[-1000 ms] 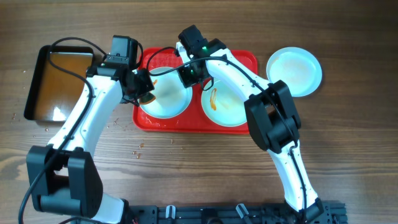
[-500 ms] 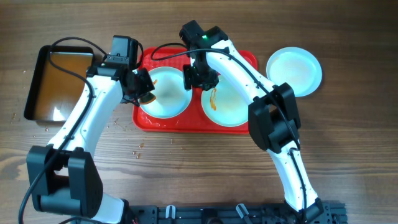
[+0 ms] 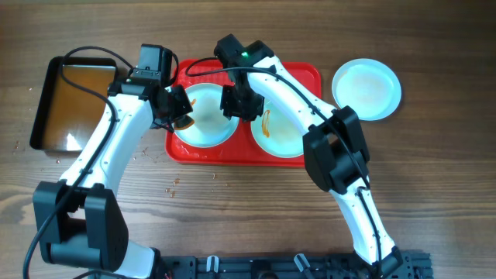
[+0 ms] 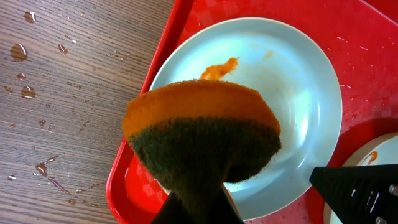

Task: Clean dirty plates on tray and stack at the side
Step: 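Scrub the held center plate with the sponge in the left gripper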

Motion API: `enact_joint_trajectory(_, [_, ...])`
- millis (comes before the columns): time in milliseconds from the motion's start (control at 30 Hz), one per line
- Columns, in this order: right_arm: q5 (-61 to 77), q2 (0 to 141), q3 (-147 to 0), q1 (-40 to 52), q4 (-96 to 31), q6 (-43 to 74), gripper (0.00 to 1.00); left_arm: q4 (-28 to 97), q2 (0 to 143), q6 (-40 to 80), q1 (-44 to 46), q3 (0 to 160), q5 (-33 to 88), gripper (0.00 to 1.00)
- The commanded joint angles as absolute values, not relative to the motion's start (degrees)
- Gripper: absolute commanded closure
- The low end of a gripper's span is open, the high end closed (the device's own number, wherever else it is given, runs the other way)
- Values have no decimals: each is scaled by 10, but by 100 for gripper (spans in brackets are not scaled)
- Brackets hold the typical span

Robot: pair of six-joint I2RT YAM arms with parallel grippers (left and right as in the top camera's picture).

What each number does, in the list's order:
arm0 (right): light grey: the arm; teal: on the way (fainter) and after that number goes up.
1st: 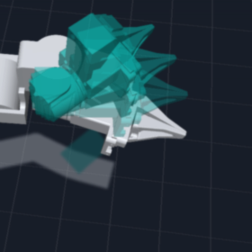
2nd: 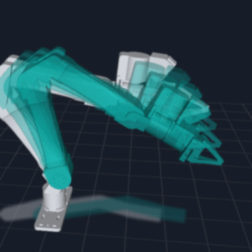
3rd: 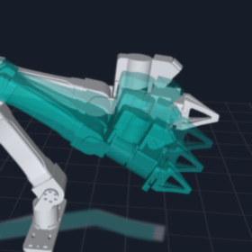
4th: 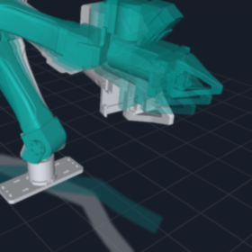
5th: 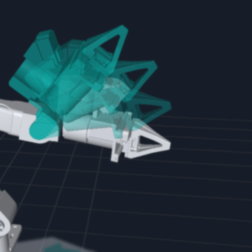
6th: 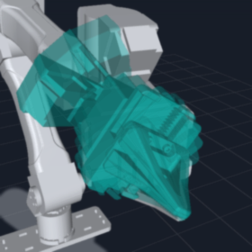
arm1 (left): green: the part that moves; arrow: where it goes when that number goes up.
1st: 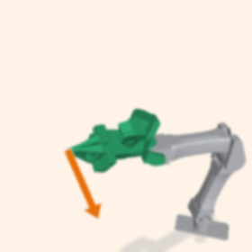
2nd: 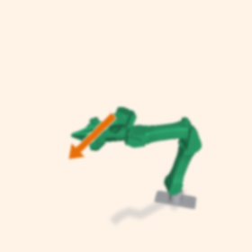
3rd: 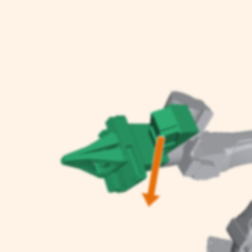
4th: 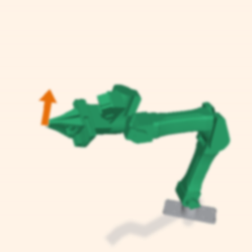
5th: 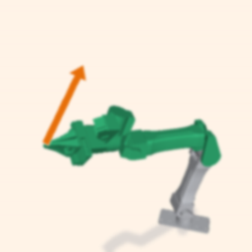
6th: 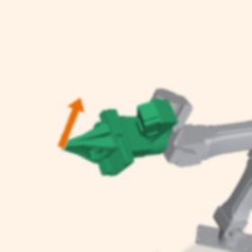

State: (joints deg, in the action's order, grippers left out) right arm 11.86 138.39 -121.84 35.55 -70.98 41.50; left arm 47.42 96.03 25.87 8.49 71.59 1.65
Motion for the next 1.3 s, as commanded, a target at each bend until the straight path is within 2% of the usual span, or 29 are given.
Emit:
enact_joint_trajectory(0, [87,1375,-1214,365,-712,448,66,475,957,260,81,712,20,96])
enact_joint_trajectory(500, [68,1413,-1214,365,-686,435,65,481,957,260,81,712,19,96])
enact_joint_trajectory(667, [68,1413,-1176,368,-664,440,70,481,957,260,81,712,19,96])
enact_joint_trajectory(833, [68,1413,-1148,368,-626,408,71,481,957,260,81,712,19,96])
enact_joint_trajectory(900, [68,1413,-1148,368,-618,397,79,480,957,260,81,712,19,96])
enact_joint_trajectory(967, [68,1413,-1148,367,-617,388,96,480,957,260,81,712,19,96])
enact_joint_trajectory(1033, [68,1412,-1149,366,-613,345,96,480,957,260,81,712,19,96])
enact_joint_trajectory(1133, [68,1412,-1160,356,-613,212,95,479,957,260,81,712,19,96])
enact_joint_trajectory(1267, [68,1412,-1161,336,-618,124,96,469,957,259,81,712,32,96])
